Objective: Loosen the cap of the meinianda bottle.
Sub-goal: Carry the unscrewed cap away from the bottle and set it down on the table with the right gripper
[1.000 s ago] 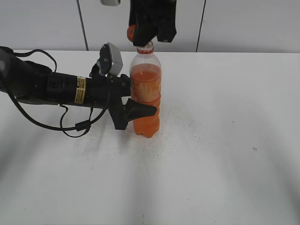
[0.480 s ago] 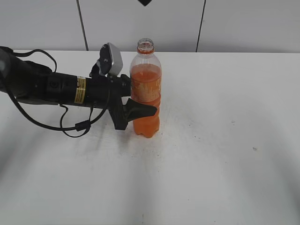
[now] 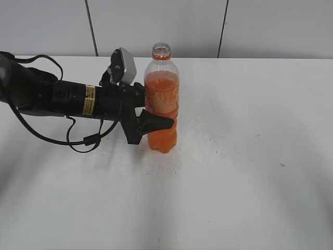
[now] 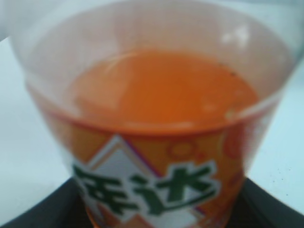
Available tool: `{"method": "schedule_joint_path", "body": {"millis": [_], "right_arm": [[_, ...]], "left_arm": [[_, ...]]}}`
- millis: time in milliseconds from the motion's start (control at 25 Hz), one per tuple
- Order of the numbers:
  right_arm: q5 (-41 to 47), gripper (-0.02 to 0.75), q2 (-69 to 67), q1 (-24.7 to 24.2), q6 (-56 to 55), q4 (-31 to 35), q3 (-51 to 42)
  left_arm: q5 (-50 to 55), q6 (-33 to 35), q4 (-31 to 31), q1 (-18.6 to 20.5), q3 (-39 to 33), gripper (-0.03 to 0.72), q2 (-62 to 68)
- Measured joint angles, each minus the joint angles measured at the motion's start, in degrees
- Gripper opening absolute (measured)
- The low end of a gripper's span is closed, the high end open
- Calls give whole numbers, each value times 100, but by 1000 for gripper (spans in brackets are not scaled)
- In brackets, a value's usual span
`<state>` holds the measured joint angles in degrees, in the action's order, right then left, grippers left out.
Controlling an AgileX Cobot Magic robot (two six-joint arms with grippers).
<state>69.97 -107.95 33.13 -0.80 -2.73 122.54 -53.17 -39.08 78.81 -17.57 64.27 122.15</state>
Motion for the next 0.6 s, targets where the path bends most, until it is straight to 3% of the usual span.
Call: {"method": "schedule_joint_path", "body": {"millis": [200,600], "right_arm": [[0,274,448,-929,-56,175,-459],[-78,274,1400,-2692,151,348,-2355]], "left_arm": [[0,0,0,0,0,426,0],[0,0,0,0,0,426,0]]}}
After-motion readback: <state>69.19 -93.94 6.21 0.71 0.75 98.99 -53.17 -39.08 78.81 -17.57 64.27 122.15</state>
